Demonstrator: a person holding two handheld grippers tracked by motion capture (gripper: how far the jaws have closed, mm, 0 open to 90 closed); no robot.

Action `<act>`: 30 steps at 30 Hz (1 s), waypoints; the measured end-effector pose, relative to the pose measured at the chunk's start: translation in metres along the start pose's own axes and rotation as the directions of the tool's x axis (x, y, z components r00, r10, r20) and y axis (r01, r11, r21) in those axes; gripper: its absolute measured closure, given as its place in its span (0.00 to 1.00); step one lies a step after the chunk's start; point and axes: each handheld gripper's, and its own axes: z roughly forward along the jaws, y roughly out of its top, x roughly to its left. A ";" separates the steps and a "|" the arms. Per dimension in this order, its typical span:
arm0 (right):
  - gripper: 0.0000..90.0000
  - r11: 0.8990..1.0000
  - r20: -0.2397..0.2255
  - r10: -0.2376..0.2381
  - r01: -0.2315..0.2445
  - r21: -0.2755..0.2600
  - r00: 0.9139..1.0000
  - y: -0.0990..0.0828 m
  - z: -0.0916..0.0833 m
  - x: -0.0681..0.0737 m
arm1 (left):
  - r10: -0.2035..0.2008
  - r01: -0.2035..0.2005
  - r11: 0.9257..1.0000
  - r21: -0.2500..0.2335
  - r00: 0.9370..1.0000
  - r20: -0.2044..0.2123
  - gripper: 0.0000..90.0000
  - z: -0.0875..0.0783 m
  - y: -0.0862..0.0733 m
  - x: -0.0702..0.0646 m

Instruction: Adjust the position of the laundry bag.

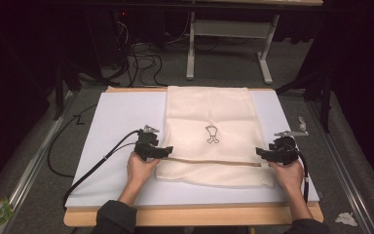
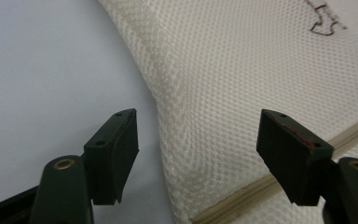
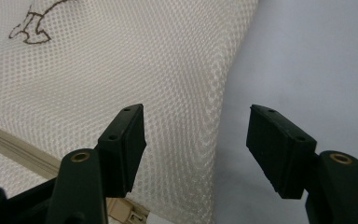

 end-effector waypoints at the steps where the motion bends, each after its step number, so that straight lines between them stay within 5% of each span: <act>1: 0.42 1.000 -0.009 0.011 -0.011 0.016 1.000 -0.001 0.003 -0.001 | -0.002 0.002 1.000 0.003 1.000 -0.004 0.34 0.002 0.000 0.000; 20: 0.49 0.996 -0.012 0.023 -0.022 0.090 1.000 0.008 0.025 -0.002 | -0.008 0.010 0.999 0.045 0.999 -0.041 0.41 0.021 0.011 0.001; 27: 0.58 0.993 0.011 -0.014 0.013 0.121 1.000 0.011 0.026 0.002 | 0.069 -0.061 0.995 0.080 0.992 -0.106 0.54 0.023 0.014 -0.007; 30: 0.65 0.991 0.017 -0.047 0.044 0.128 0.999 0.011 0.027 0.004 | 0.066 -0.057 0.995 0.084 0.993 -0.100 0.60 0.023 0.015 -0.007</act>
